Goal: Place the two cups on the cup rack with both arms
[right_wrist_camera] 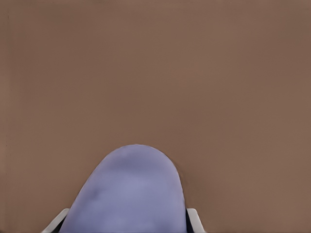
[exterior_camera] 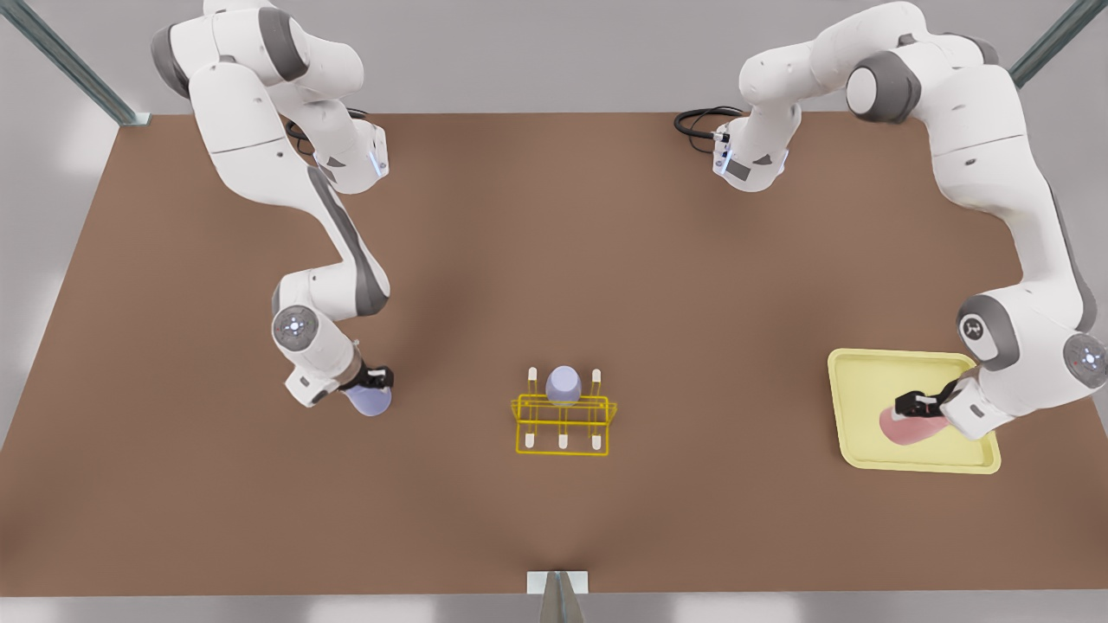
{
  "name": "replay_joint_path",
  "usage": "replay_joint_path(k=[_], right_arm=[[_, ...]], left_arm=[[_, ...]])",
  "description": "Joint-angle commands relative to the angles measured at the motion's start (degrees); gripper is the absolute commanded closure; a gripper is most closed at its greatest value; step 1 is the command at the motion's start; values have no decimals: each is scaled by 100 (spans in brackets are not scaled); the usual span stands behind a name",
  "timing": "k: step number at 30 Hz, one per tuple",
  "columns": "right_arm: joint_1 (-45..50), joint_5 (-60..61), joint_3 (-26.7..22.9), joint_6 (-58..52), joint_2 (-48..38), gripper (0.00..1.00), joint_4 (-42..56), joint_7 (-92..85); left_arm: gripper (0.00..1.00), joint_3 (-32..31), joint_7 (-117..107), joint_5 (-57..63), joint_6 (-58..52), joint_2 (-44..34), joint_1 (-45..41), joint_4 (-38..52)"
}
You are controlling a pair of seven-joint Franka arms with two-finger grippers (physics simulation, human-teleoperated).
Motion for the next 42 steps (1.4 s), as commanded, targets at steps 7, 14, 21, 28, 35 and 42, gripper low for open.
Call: replay_joint_path(k=[7, 14, 21, 28, 35, 42], right_arm=[[27, 205, 683, -59, 50, 17, 851, -130], [71, 231, 1298, -59, 691, 17, 1976, -68], [35, 425, 1466, -59, 1210, 17, 2978, -121], [62, 609, 1694, 2, 1807, 17, 3743, -94], [62, 697, 2020, 151, 2036, 17, 3770, -103], [70, 688, 2152, 178, 2150, 17, 3761, -174]], left_arm=[[20, -947, -4756, -31, -882, 249, -881, 592], [20, -1667, -5029, -40, 251, 1101, -1215, 1594], [19, -2265, -5292, -180, 1253, 1602, -1549, 1999], [19, -2274, -5855, -171, 1570, 1769, -2111, 2025], [16, -2283, -5855, -145, 1455, 1805, -2305, 1850], [0, -2256, -5829, -84, 1508, 1857, -2305, 1815]])
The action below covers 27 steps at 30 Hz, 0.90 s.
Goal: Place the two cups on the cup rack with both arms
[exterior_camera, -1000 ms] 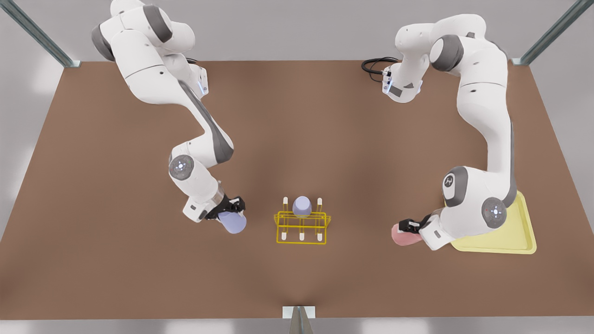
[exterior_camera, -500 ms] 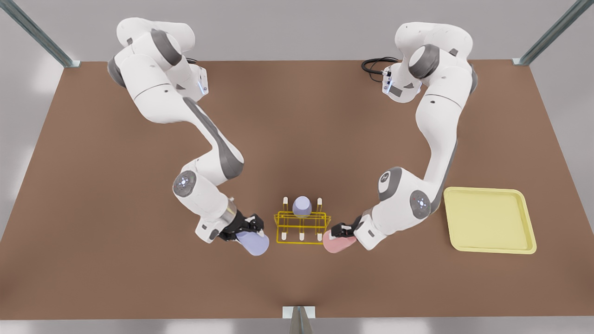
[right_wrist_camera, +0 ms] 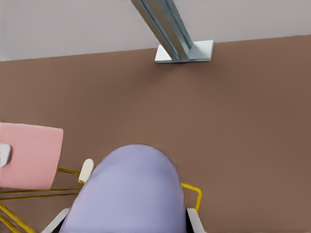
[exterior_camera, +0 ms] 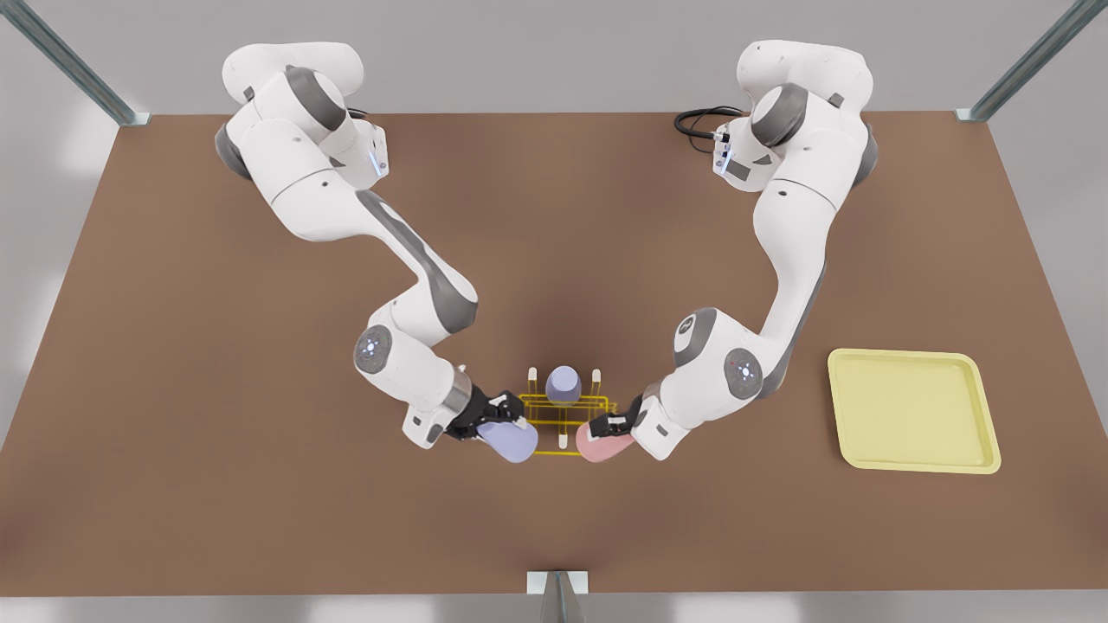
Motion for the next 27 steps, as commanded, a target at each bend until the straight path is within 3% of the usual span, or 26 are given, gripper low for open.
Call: replay_joint_path(k=[1, 15, 16, 17, 27], right_arm=[[2, -16, 8, 29, 24, 17, 0, -31], [195, -51, -1, 20, 244, 16, 140, -119], [195, -51, -1, 20, 244, 5, 140, -110], [195, -51, -1, 20, 244, 0, 140, -110], [195, -25, -1, 12, 244, 0, 228, -145]], left_arm=[[0, -2, -610, 171, -25, -14, 4, -128], [0, -20, -971, 197, -649, -76, 31, -356], [0, -20, -971, 206, -728, -76, 31, -356], [0, -20, -971, 206, -807, -76, 31, -356], [0, -20, -1647, 197, -851, -339, 31, -207]])
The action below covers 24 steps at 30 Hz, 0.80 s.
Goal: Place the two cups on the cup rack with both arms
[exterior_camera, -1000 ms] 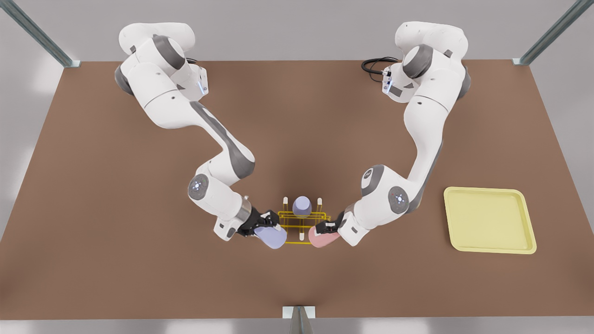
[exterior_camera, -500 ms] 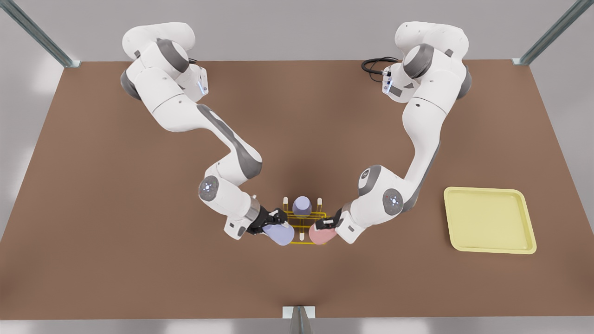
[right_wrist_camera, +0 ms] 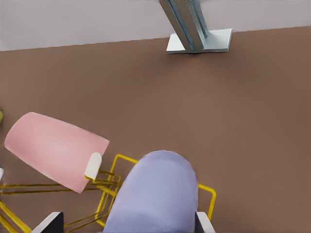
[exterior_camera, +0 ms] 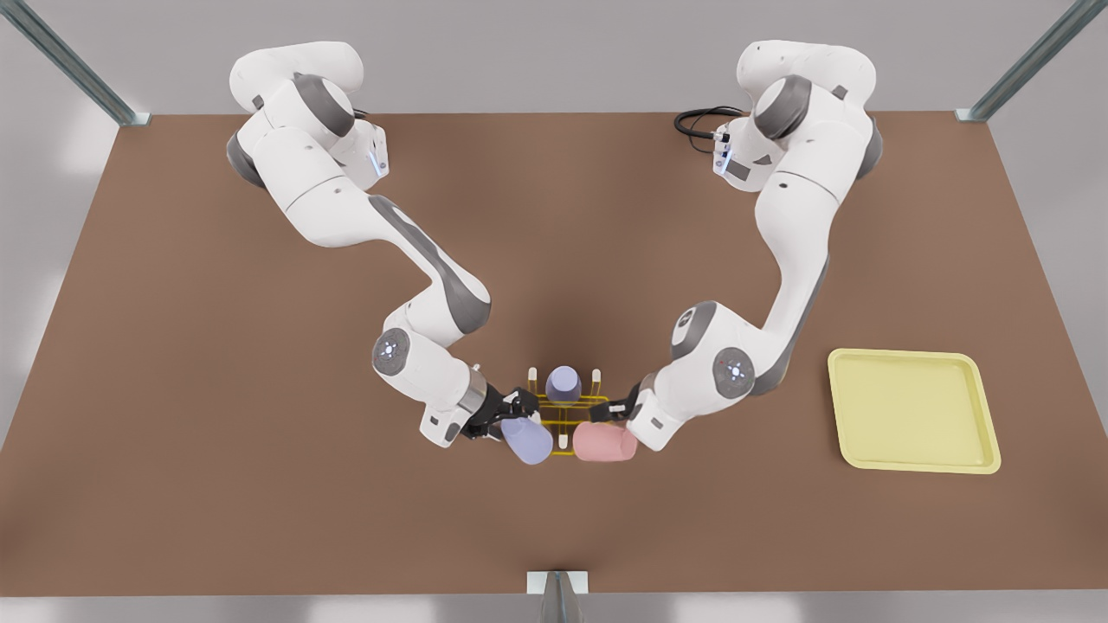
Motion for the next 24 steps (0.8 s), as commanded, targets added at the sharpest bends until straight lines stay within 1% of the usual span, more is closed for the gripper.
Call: replay_joint_path(k=[1, 2, 3, 4, 5, 6, 7, 9, 10, 11, 12, 13, 14, 15, 16, 17, 18, 20, 24], right_arm=[[-6, 24, 2, -85, -9, 0, 73, -64], [-32, 24, -7, -242, -53, 0, 125, -56], [-111, 15, -15, -663, -97, 0, 318, -47], [-129, -90, -138, -1577, -299, 0, 591, 6], [-129, -345, -735, -2676, -484, 0, 767, -47], [-138, -1229, -1078, -3449, -624, 0, 759, -73], [-260, -2303, -1114, -3881, -616, 0, 688, -187], [-902, -2516, -1763, -4083, -598, 0, 670, -925], [-1016, -2525, -1800, -4320, -790, 0, 688, -1258], [-1140, -2525, -1869, -4654, -1159, 0, 715, -1821], [-1131, -2473, -1879, -4866, -1529, 0, 715, -1936], [-1131, -2411, -1861, -5225, -1950, 0, 662, -1884], [-1149, -2218, -1922, -5507, -2407, 0, 487, -1892], [-1149, -1831, -2089, -5517, -2944, 0, -58, -1901], [-1140, -1682, -2169, -5482, -3384, 0, -577, -1893], [-1149, -1471, -2248, -5446, -3700, 0, -938, -1884], [-1149, -1356, -2283, -5429, -3841, 0, -1122, -1884], [-1166, -1234, -2318, -5192, -4052, 0, -1508, -1866], [-1192, -1172, -2336, -5183, -4140, 0, -1623, -1866]], left_arm=[[0, -99, -1382, 28, -328, -114, -13, 90], [0, -240, -1681, 37, -337, -114, -4, 196], [0, -310, -1848, 37, -319, -114, -39, 327], [0, -310, -1875, 37, -293, -114, -48, 345], [0, -328, -1866, 37, -319, -114, -31, 345], [0, -284, -1866, 203, -625, -279, 66, 345], [0, -310, -1813, 809, -1424, -666, 259, 371], [0, -302, -49, 977, -3094, -1317, 856, 407], [0, -301, 294, 1205, -3569, -1519, 962, 407], [0, -310, 795, 1241, -4211, -1730, 1129, 415], [0, -319, 894, 1250, -4502, -1907, 1270, 407], [0, -267, 929, 1250, -4617, -2072, 1305, 337], [0, 259, 1665, 1163, -4189, -2905, 1078, -767], [0, 1060, 1843, 609, -3370, -3690, 655, -1860], [0, 1210, 1852, 582, -3263, -3832, 506, -2037], [0, 1342, 2027, 530, -3307, -3928, 506, -1975], [0, 1509, 2150, 38, -3351, -4068, 497, -1975], [0, 1553, 2221, 20, -3343, -4078, 479, -2019], [0, 1658, 2203, -7, -3193, -4086, 479, -2019]])
